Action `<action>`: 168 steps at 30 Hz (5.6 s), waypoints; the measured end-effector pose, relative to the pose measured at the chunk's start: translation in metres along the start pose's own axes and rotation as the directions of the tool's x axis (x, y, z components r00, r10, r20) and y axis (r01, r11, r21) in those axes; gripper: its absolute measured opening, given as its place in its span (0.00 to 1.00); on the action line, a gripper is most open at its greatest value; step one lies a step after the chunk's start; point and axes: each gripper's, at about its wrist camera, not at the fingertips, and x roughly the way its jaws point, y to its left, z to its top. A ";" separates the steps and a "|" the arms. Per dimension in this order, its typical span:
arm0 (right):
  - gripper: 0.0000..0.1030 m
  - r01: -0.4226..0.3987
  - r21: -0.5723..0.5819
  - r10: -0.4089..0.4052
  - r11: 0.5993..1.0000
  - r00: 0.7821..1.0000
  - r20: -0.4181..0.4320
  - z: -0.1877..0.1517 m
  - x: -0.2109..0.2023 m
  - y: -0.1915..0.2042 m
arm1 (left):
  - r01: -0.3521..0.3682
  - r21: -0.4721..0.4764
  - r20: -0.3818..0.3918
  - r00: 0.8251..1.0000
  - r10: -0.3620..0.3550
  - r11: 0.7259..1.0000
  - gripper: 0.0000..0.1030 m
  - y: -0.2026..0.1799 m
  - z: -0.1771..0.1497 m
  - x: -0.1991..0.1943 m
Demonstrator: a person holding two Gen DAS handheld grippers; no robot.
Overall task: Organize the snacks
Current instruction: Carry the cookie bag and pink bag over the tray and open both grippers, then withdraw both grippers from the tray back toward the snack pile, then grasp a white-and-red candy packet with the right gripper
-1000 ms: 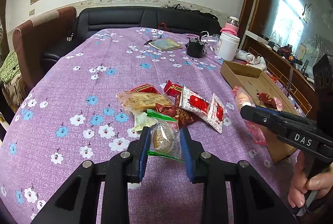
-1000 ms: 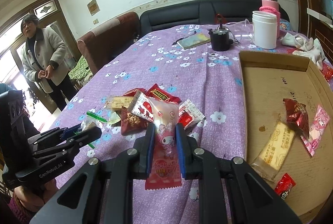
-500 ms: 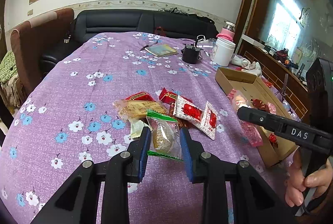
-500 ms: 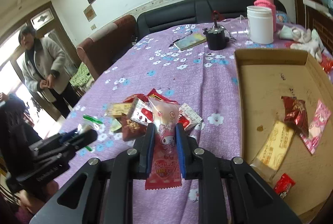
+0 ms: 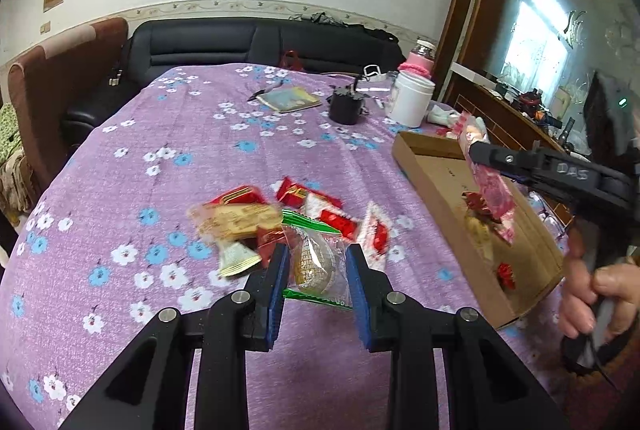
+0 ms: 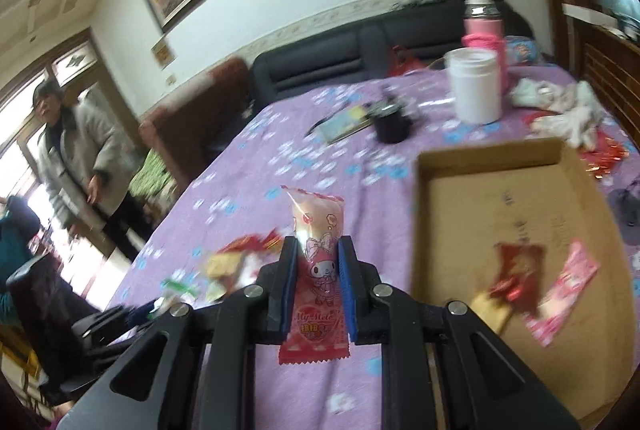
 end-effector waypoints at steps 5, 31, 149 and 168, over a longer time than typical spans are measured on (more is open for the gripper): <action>0.18 0.027 0.097 -0.026 0.995 1.000 -0.007 0.000 -0.001 -0.046 | 0.038 0.031 -0.016 0.999 -0.037 0.999 0.29 -0.024 0.014 0.010; 0.18 0.326 0.172 -0.308 0.930 0.944 -0.121 0.000 0.004 -0.121 | 0.304 0.182 -0.266 0.931 -0.250 0.935 0.28 -0.199 -0.002 0.112; 0.39 0.065 -0.245 -0.151 0.967 0.924 -0.350 -0.049 0.097 0.049 | -0.009 -0.274 -0.056 0.998 -0.006 0.962 0.55 0.121 -0.041 -0.001; 0.19 0.016 -0.274 -0.109 0.962 0.938 -0.328 -0.062 0.080 0.052 | 0.049 -0.033 -0.075 0.996 -0.051 0.998 0.55 0.058 -0.032 -0.006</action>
